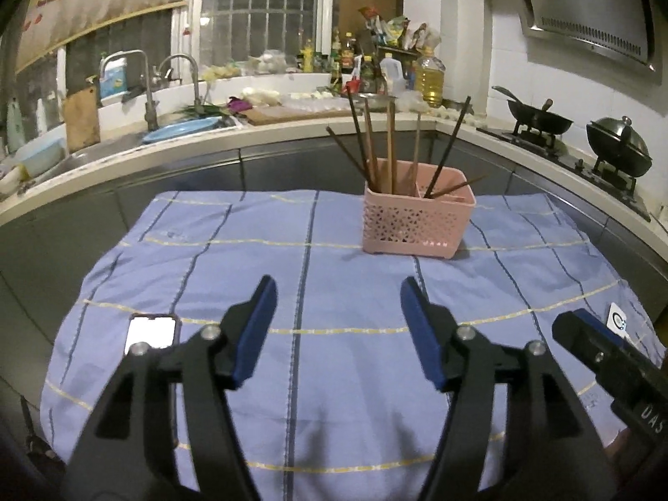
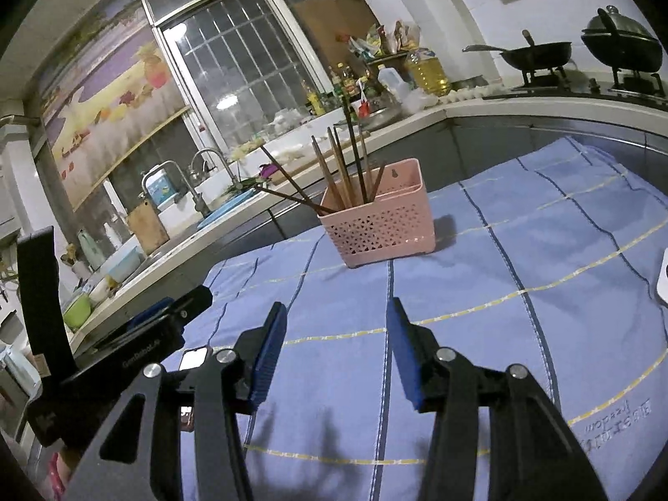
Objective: Organize utensils
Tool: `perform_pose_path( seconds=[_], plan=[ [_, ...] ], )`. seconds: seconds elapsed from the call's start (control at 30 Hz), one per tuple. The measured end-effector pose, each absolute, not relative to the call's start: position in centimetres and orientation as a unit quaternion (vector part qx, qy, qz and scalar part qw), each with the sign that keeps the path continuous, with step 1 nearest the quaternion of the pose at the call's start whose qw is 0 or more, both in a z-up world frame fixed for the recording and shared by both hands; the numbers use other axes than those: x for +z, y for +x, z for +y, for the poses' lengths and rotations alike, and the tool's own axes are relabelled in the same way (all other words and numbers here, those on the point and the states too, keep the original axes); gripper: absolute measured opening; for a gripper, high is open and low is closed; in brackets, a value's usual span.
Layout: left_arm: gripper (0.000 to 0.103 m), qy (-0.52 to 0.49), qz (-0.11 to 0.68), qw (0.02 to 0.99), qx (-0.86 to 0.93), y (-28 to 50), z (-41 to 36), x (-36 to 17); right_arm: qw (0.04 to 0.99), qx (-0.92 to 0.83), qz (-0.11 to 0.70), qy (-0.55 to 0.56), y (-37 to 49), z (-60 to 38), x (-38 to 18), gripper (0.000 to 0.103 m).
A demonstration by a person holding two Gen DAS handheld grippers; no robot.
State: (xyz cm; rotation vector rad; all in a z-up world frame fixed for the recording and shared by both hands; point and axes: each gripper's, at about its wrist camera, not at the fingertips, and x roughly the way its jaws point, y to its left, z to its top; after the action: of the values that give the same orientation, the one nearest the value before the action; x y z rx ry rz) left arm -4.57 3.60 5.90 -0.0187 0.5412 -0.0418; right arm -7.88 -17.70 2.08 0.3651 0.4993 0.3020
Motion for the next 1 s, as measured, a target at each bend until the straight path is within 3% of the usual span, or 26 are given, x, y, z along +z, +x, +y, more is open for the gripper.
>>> perform_pose_path(
  seconds=[0.43, 0.7, 1.0],
  plan=[
    [0.071, -0.017, 0.301, 0.953, 0.007, -3.9, 3.6, 4.5, 0.933, 0.149, 0.272, 0.182, -7.0, -18.1, 0.9, 0.053],
    [0.097, -0.024, 0.326, 0.945, 0.022, -4.2, 3.3, 3.0, 0.929, 0.133, 0.29, 0.188, -6.4, -19.5, 0.1, 0.054],
    [0.097, -0.023, 0.392, 0.919, 0.031, -6.9, 2.3, 0.0, 0.925, 0.099, 0.319, 0.18, -8.0, -21.8, -0.7, 0.056]
  ],
)
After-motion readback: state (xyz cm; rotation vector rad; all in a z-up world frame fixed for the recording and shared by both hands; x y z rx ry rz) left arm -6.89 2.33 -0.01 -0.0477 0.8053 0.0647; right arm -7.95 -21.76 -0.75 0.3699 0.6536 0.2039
